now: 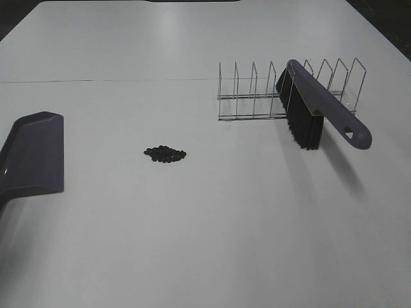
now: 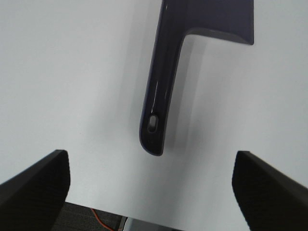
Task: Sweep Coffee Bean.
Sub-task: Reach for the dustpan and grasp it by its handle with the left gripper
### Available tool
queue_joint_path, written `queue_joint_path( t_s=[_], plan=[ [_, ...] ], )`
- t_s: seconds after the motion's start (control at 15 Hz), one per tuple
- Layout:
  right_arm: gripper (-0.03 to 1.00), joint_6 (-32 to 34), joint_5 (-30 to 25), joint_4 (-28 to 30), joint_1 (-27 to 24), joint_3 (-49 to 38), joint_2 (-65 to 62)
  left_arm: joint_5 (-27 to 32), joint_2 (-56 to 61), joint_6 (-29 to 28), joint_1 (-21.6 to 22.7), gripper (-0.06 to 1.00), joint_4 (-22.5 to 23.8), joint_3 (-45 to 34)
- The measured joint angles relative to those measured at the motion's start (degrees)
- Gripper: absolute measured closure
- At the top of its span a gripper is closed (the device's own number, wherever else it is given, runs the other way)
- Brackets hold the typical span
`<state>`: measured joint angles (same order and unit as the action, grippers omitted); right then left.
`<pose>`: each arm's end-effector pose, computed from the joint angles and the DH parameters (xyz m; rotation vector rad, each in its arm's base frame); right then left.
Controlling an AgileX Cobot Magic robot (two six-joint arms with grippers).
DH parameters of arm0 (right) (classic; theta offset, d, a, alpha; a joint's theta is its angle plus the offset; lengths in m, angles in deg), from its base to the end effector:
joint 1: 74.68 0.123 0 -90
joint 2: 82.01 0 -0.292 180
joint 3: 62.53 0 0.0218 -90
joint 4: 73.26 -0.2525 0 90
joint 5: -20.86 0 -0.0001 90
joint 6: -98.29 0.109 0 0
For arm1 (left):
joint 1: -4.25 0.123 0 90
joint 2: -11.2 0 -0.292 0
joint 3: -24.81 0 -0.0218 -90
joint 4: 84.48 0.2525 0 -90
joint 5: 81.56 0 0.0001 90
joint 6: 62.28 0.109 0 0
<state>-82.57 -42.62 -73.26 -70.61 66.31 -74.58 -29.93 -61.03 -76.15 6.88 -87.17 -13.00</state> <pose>0.0069 0.0005 0.2530 -0.0916 2.1287 0.0330 0.1898 0.0047 0.2316 -0.4379 2.7914 -0.1030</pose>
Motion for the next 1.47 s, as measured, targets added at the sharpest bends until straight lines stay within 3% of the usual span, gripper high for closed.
queue_joint_path(
  t_s=[0.33,0.67,1.13,1.47],
  plan=[
    [0.24,0.0,0.0,0.0,0.0,0.0,0.0,-7.7,-21.0,0.3,0.0,0.11,-0.2,6.1],
    [0.24,0.0,0.0,0.0,0.0,0.0,0.0,-12.9,-36.9,4.5,0.0,0.11,-3.2,8.0],
    [0.24,0.0,0.0,0.0,0.0,0.0,0.0,-22.3,-43.3,5.2,0.0,0.11,-3.3,8.4],
    [0.24,0.0,0.0,0.0,0.0,0.0,0.0,-22.5,-45.5,5.2,0.0,0.17,-3.0,9.5]
  ],
)
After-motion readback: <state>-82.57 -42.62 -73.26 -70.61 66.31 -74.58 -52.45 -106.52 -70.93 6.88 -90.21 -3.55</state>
